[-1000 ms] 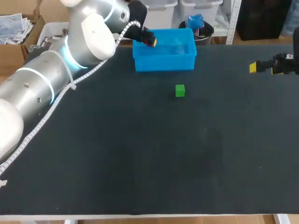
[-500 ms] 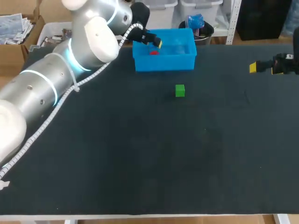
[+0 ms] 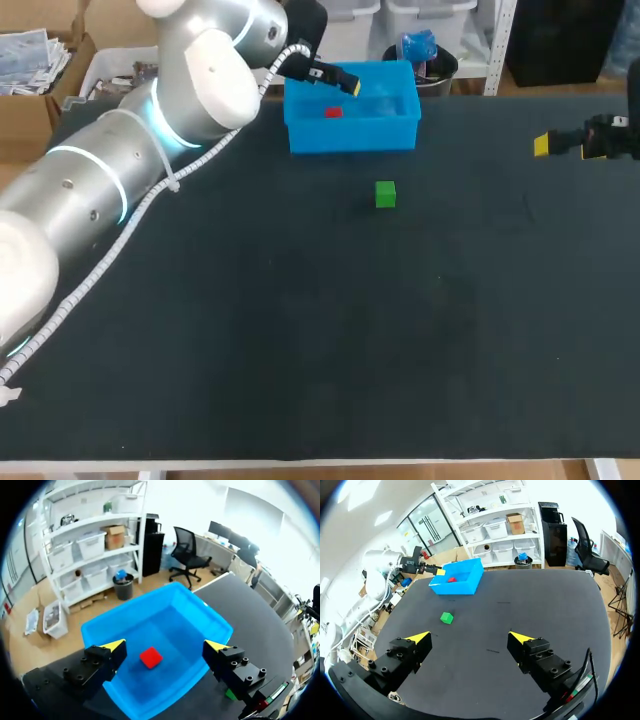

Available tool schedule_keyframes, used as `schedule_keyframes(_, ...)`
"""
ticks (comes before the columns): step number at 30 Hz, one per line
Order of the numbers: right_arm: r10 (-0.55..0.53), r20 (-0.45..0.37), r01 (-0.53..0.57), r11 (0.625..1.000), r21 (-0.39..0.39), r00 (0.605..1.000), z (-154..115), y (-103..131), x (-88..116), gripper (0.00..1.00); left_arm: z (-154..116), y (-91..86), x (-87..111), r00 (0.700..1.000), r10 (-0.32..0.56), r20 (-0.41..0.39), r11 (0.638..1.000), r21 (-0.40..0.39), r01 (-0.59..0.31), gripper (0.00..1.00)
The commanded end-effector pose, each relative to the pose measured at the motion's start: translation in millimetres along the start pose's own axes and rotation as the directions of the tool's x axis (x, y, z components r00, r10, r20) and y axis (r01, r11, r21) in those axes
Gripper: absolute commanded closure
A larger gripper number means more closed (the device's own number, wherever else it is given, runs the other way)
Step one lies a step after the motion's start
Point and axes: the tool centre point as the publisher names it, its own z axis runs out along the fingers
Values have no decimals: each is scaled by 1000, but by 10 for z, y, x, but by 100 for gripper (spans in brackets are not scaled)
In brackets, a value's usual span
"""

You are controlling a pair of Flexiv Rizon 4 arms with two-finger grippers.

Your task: Use the left arm to pick the red cube and place it into the blue plastic box first, then use the right arm to grasp the green cube and put it into the same blue plastic box after the first action is fully finished.

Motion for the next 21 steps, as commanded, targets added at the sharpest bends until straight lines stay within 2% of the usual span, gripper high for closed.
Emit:
schedule_keyframes(1,0,0,0,1000,2,1000,5,1,-2,0,-72,48,-156,987,12,-158,1000,14,-9,0)
schedule_keyframes(5,0,0,0,1000,2,1000,5,1,-2,0,-273,19,-165,990,32,-136,999,19,-30,0)
schedule_keyframes(10,0,0,0,1000,2,1000,5,1,-2,0,-538,-13,-82,992,57,-111,998,34,-53,0)
schedule_keyframes(16,0,0,0,1000,2,1000,5,1,-2,0,-919,-37,111,997,61,-53,997,46,-58,0)
schedule_keyframes(21,0,0,0,1000,2,1000,5,1,-2,0,-1218,-62,347,999,51,2,997,54,-51,0)
